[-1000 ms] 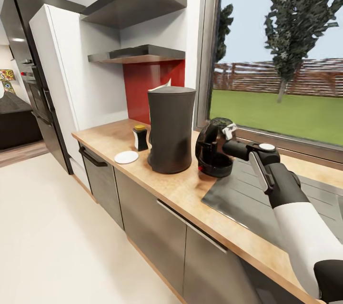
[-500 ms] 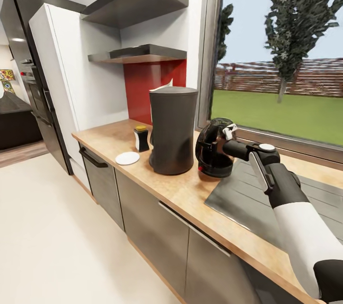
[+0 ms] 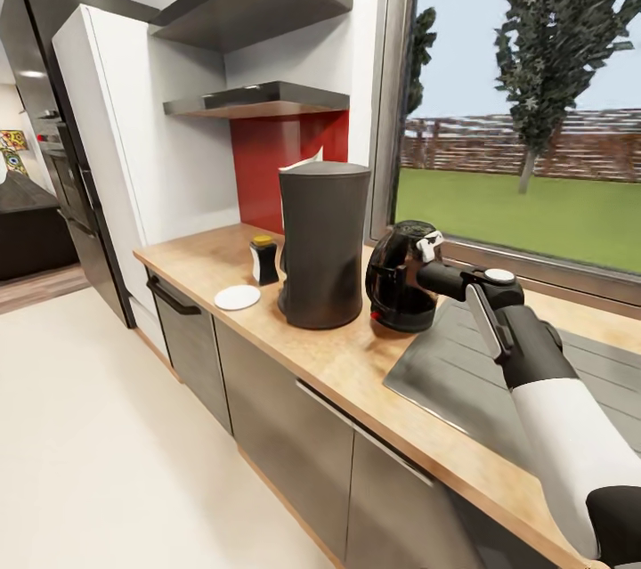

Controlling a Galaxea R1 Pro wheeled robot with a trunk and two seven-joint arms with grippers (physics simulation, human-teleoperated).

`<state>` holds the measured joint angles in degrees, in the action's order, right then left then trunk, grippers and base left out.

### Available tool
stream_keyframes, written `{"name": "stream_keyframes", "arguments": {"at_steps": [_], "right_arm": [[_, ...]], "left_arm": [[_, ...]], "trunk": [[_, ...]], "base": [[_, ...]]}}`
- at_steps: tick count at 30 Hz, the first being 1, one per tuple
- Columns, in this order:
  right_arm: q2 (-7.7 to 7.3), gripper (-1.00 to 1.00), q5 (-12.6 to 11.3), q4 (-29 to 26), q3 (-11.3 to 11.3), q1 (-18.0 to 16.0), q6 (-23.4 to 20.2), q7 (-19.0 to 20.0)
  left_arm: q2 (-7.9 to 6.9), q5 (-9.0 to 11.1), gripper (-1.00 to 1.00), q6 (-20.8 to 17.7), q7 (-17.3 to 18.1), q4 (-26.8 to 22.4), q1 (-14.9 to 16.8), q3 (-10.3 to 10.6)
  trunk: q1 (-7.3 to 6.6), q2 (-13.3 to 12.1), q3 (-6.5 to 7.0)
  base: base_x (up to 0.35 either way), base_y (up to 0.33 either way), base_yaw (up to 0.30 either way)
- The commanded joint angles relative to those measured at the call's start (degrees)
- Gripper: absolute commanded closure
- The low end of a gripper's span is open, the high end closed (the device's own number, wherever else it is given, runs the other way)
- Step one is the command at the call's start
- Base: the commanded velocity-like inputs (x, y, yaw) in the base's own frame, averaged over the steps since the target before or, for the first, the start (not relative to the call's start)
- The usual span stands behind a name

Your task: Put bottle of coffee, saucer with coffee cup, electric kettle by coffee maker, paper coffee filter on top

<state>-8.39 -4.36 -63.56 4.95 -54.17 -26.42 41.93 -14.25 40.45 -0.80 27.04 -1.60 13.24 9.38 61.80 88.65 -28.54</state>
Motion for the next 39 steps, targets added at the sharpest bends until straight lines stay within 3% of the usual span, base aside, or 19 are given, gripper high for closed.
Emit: {"name": "stream_keyframes", "arguments": {"at_steps": [1,24,28,39], "right_arm": [[-0.05,1.00,-0.74,-0.06,0.06,-0.06,-0.38,-0.09],[-0.05,1.00,-0.74,-0.06,0.06,-0.06,-0.52,-0.09],[-0.05,1.00,-0.74,-0.07,0.06,-0.06,-0.50,-0.09],[-0.05,1.00,-0.74,-0.07,0.06,-0.06,-0.40,-0.09]], "left_arm": [[-0.01,0.60,-1.00,-0.08,0.20,0.01,0.03,0.47],[-0.01,0.60,-1.00,-0.08,0.21,0.01,0.03,0.48],[-0.02,0.60,-1.00,-0.08,0.21,0.01,0.03,0.48],[0.00,0.60,-1.00,-0.08,0.21,0.01,0.03,0.55]], "trunk": [[0.22,0.45,-0.24],[0.88,1.65,-0.78],[1.76,3.26,-1.50],[2.42,4.46,-2.04]], "base": [[0.000,0.000,0.000],[0.000,0.000,0.000],[0.000,0.000,0.000],[0.000,0.000,0.000]]}}
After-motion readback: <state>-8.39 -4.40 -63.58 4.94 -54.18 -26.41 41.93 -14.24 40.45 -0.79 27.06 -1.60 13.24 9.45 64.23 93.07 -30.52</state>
